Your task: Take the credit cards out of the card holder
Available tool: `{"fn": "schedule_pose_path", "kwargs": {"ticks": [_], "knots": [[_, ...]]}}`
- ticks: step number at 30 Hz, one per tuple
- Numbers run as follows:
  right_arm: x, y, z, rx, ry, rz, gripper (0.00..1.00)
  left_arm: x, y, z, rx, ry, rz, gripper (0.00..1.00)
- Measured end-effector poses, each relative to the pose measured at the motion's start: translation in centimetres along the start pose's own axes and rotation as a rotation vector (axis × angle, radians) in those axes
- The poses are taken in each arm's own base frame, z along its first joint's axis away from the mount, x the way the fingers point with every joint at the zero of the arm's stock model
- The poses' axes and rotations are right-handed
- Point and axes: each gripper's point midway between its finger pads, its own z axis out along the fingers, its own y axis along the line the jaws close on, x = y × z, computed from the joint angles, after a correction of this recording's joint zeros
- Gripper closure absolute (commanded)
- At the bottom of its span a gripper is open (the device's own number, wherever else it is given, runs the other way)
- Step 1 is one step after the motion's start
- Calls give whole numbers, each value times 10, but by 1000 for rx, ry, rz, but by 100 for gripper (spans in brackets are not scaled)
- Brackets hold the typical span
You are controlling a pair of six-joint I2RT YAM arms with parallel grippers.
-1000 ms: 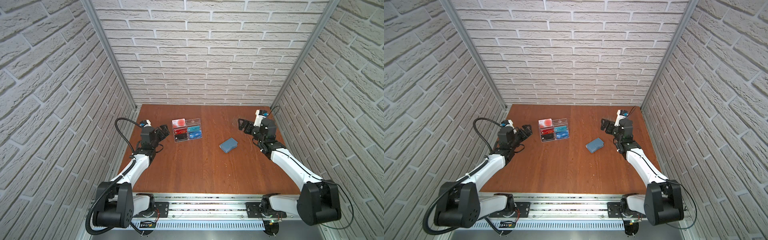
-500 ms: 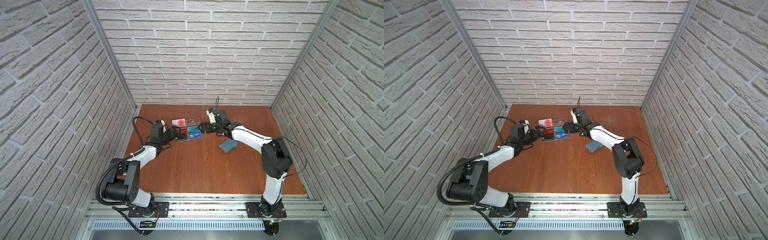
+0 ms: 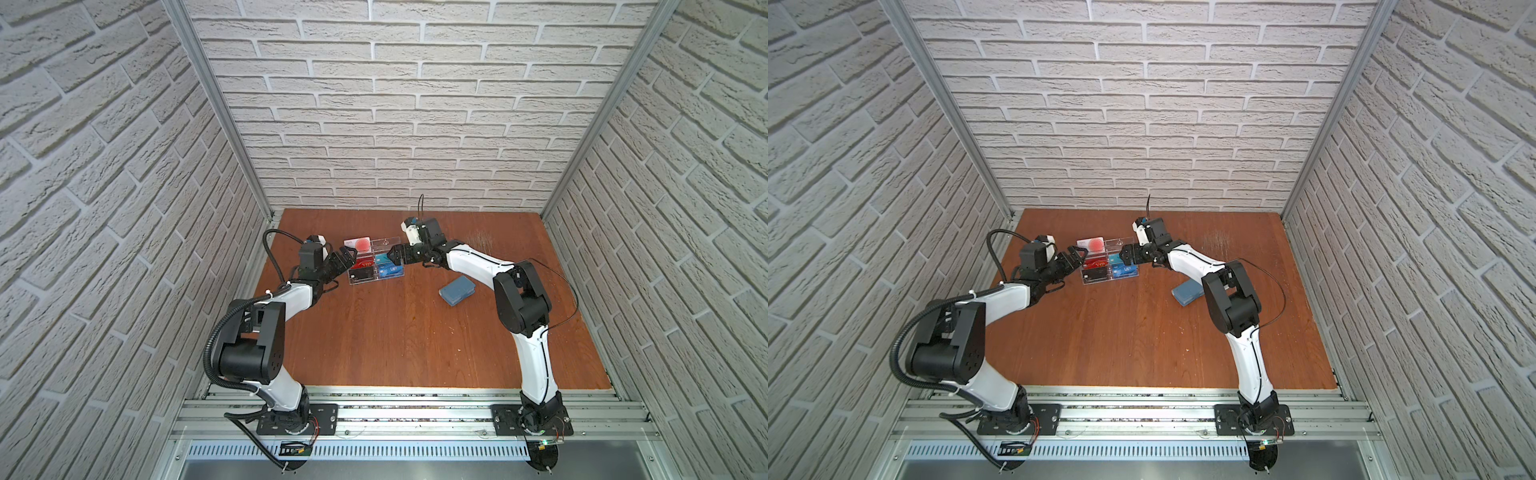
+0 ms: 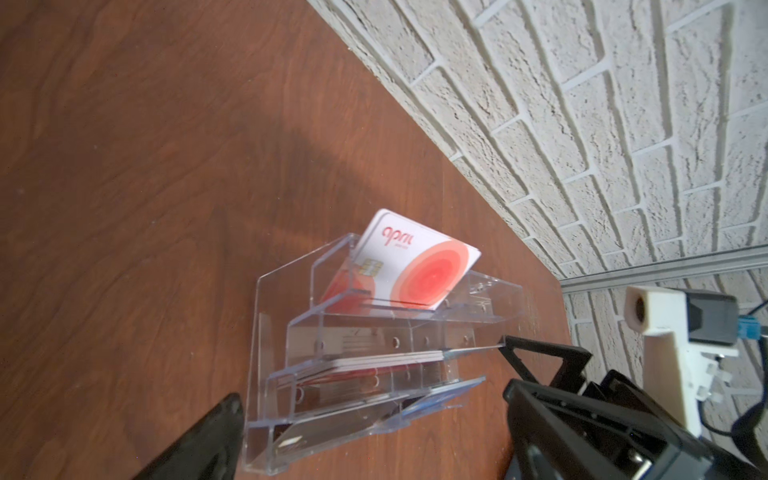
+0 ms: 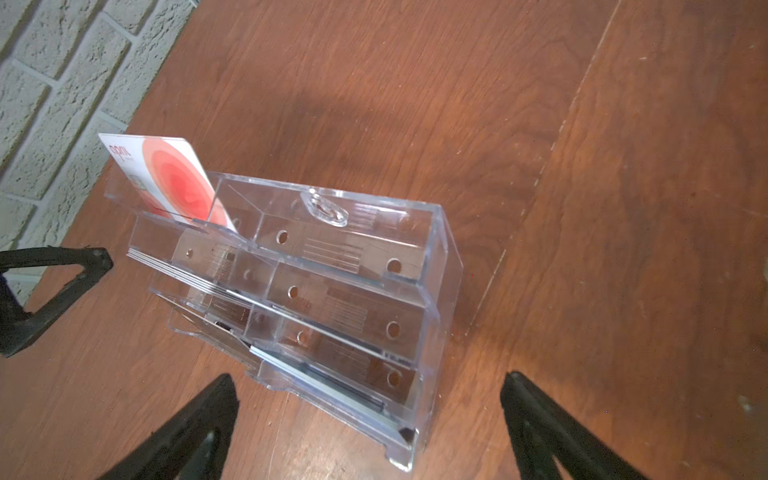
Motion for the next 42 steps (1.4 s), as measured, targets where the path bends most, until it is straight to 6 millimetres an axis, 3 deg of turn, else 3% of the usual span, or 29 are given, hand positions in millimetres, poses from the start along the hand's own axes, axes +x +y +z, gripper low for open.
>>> {"fn": "schedule_pose_path", "kwargs": {"ticks": [18,29,42], "knots": [[-6,12,17,-93,-8,25,0,-6,-15,44,94,11,24,2],[-3,17,20,-91,-16,39,0,0,-16,38,72,9,49,2],[28,37,9,-81,13,85,0,1,-17,15,31,2,93,2]]}}
